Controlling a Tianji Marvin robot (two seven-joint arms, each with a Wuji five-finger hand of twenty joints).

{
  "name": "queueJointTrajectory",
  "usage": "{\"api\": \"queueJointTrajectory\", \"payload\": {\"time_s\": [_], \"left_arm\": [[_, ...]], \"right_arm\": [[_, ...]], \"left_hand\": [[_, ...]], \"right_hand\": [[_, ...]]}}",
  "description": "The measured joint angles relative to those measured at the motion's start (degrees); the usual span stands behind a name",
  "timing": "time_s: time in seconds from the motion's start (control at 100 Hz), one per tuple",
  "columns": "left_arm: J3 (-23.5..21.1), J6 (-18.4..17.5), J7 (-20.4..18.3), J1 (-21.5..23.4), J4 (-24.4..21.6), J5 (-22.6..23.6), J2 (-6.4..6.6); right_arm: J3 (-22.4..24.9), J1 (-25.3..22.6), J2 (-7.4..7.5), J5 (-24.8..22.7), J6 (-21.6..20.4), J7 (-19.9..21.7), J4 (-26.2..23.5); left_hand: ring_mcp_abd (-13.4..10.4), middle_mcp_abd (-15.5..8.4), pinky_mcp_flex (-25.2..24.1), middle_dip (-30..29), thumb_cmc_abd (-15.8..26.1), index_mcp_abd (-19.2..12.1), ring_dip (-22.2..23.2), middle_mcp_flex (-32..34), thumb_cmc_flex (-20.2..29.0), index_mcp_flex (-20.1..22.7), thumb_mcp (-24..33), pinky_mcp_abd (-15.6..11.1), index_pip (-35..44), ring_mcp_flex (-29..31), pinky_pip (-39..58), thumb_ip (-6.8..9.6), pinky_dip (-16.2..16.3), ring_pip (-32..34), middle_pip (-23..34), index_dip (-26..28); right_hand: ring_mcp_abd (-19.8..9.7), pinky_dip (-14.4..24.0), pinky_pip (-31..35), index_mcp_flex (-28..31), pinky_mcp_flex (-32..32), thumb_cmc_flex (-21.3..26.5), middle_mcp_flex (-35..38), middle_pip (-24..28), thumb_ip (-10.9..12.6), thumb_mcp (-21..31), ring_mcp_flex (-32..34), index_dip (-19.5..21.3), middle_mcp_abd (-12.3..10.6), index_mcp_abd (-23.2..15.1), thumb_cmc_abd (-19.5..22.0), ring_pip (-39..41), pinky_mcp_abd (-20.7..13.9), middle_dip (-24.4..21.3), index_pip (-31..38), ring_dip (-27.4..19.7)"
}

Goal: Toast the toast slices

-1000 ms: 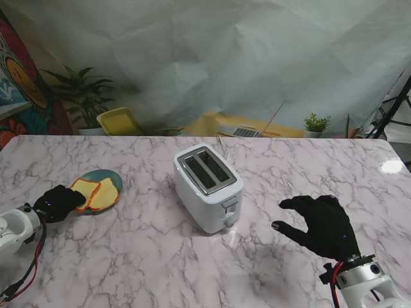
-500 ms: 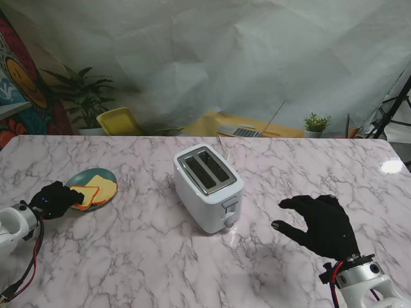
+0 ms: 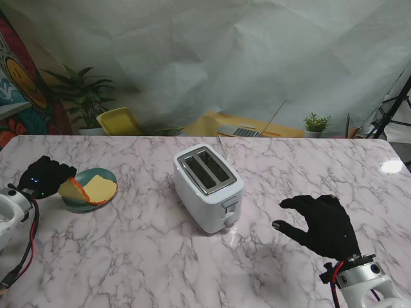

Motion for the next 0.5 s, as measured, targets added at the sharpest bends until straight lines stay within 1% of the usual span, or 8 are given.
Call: {"api": "queueJointTrajectory", "payload": {"time_s": [0.06, 0.13, 0.17, 0.2, 0.23, 0.33, 0.42, 0.5], "left_arm": [[-0.4, 2.0, 0.0, 0.1, -0.9, -0.9, -0.27], [-0.6, 4.4, 0.0, 0.1, -1.5, -3.0, -0.63], [-0.7, 5.2, 0.1, 0.1, -1.7, -4.0, -0.84], [-0.7, 5.4, 0.1, 0.0, -1.9, -4.4, -1.0], [-0.7, 5.6, 0.3, -0.2, -2.0, -4.8, -1.16], [-0.5, 6.5, 0.4, -0.7, -2.4, -5.8, -1.63], [0.1, 7.5, 0.6, -1.0, -3.1, -7.9, -1.93], [0.8, 7.6, 1.4, -1.2, -3.7, -9.7, -2.23]], "right_arm": [[0.0, 0.0, 0.0, 0.1, 0.0, 0.0, 0.0], [-0.1, 0.0, 0.0, 0.2, 0.0, 0.1, 0.0], [-0.1, 0.1, 0.0, 0.3, 0.0, 0.2, 0.1], [-0.1, 0.1, 0.0, 0.3, 0.0, 0.2, 0.1], [-0.1, 0.1, 0.0, 0.4, 0.0, 0.2, 0.1], [-0.1, 0.0, -0.01, 0.5, 0.0, 0.2, 0.1], [-0.1, 0.1, -0.02, 0.8, 0.0, 0.2, 0.2], [-0.3, 0.4, -0.01, 1.2, 0.0, 0.6, 0.3]], "left_hand": [[0.1, 0.0, 0.0, 0.5, 0.0, 0.0, 0.8, 0.0, 0.0, 0.0, 0.3, 0.1, 0.1, 0.0, 0.0, -0.12, 0.4, 0.0, 0.5, 0.7], [0.4, 0.2, 0.0, 0.8, 0.0, 0.0, 1.5, 0.0, 0.0, 0.0, 0.6, 0.6, 0.3, 0.0, 0.0, -0.22, 0.5, 0.2, 0.6, 1.5], [0.4, 0.1, 0.0, 1.2, 0.0, 0.0, 1.8, 0.0, 0.0, 0.0, 0.7, 0.6, 0.3, 0.0, 0.0, -0.63, 0.5, 0.2, 0.6, 1.9], [0.4, 0.1, 0.0, 1.4, 0.0, 0.0, 2.2, 0.0, 0.0, 0.0, 0.7, 0.7, 0.4, 0.6, 0.0, -0.64, 0.7, 0.2, 0.7, 2.1], [0.4, 0.1, 0.0, 1.4, 0.0, 0.0, 2.3, 0.0, 0.0, 0.0, 1.1, 0.7, 0.7, 0.6, 0.0, -1.13, 1.1, 0.3, 1.2, 2.3], [0.4, 0.1, 0.3, 1.4, 0.0, 0.0, 2.9, 0.0, 0.0, 0.0, 1.2, 0.8, 0.9, 1.4, 0.0, -1.14, 1.1, 0.3, 1.3, 2.7], [0.4, 0.1, 1.0, 1.5, 0.0, 0.0, 3.5, 0.0, 0.0, 0.0, 1.2, 0.9, 0.9, 1.6, 0.0, -1.15, 1.3, 0.3, 1.3, 3.0], [0.5, 0.0, 1.5, 1.5, 0.0, -0.5, 3.7, 0.6, 0.0, 0.0, 1.2, 1.3, 0.9, 2.2, 0.0, -1.16, 1.8, 0.3, 1.3, 3.4]], "right_hand": [[0.0, 0.0, 0.0, 0.0, 0.0, 0.0, 0.0, 0.0, 0.0, 0.0, 0.0, 0.0, 0.0, 0.0, 0.0, 0.0, 0.0, 0.0, 0.0, 0.0], [0.0, 0.0, 0.0, 0.0, 0.0, 0.0, 0.0, 0.0, 0.0, 0.0, 0.0, 0.0, 0.0, 0.0, 0.0, 0.0, 0.0, 0.0, 0.0, 0.0], [0.0, 0.0, 0.0, 0.0, 0.0, 0.0, 0.0, 0.0, 0.0, 0.0, 0.0, 0.0, 0.0, 0.0, 0.0, 0.0, 0.0, 0.0, 0.0, 0.0], [0.0, 0.0, 0.0, 0.0, 0.0, 0.0, 0.0, 0.0, 0.0, 0.0, 0.0, 0.0, 0.0, 0.0, 0.0, 0.0, 0.0, 0.0, 0.0, 0.0], [0.0, 0.0, 0.0, 0.0, 0.0, 0.0, 0.0, 0.0, 0.0, -0.1, 0.0, 0.0, 0.0, 0.0, 0.0, 0.0, 0.0, 0.0, 0.0, 0.0], [0.0, 0.0, 0.0, 0.0, 0.0, 0.0, 0.0, 0.0, 0.0, -0.1, 0.0, 0.0, 0.0, 0.0, 0.0, 0.0, 0.3, 0.0, 0.0, 0.0], [0.0, 0.0, 0.0, 0.0, 0.0, 0.0, 0.0, 0.0, 0.0, -0.1, 0.0, 0.0, 0.0, 0.0, 0.0, 0.0, 0.4, 0.0, 0.0, 0.0], [0.0, 0.0, 0.0, 0.0, 0.0, 0.0, 0.0, 0.0, 0.0, -0.1, 0.0, 0.0, 0.0, 0.0, 0.0, 0.0, 0.4, 0.0, 0.0, 0.0]]}}
